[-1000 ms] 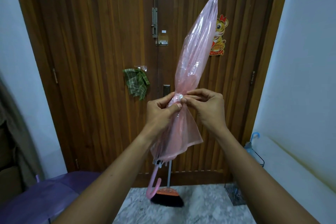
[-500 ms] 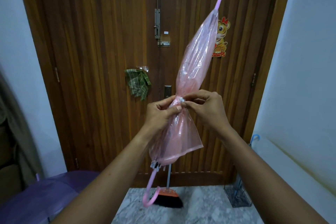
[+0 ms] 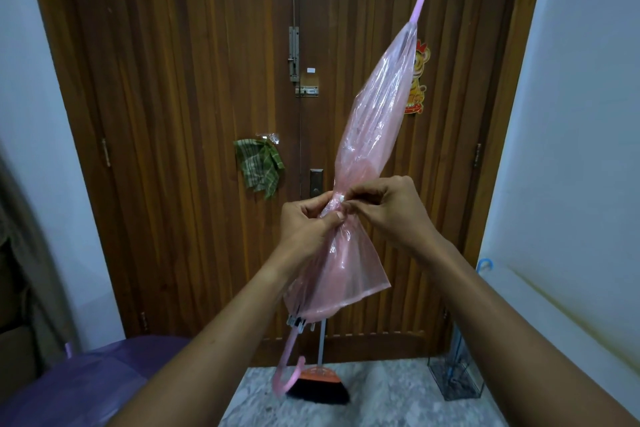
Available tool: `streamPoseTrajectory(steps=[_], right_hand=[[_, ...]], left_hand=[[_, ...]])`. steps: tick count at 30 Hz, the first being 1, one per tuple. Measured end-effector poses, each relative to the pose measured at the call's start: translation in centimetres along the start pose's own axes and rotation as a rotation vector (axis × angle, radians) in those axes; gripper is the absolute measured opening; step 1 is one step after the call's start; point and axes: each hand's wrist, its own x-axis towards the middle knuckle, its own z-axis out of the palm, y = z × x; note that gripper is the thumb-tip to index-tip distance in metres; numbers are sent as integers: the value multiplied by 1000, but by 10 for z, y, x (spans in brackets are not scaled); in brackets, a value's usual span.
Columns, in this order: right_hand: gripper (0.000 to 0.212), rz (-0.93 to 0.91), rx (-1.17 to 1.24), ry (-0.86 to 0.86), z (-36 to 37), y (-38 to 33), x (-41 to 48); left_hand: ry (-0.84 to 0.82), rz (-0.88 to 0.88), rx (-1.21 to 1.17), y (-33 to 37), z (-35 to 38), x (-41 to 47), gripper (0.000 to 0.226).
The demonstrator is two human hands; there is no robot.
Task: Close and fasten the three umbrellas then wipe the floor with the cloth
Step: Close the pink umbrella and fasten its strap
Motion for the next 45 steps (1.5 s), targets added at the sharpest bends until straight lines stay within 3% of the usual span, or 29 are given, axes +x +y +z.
streamPoseTrajectory(steps=[5,10,13,17,21,25,31,37,41,45], right_hand=[[17,-52,-96,-31,-1,2,2],[16,-40,0,101,5,3,-2],[15,26,68,228,13,2,-6],[41,285,171,422,27,7,-11],[63,458,422,355,33,11,-14],[58,484,605,230,28,5,-11],[69,452,655,198,28,1,-3],[61,429,664,154,30,-1,-3],[43,413,662,169,32,-2,-8],[47,422,640,191,35,-3,-12]], left_hand=[[-35,53,114,3,-3,0,41],[-48,69,98,3,-3,0,41],[-32,43,45,0,-5,1,43],[-34,14,-5,-2,-7,6,42],[-59,9,17,-3,-11,6,45],[-71,27,65,-5,-15,6,45],[-111,48,73,3,-21,7,39],[-94,20,45,-3,-26,8,40],[-113,-24,31,-7,-29,10,47],[-118,-27,56,-10,-30,10,49]])
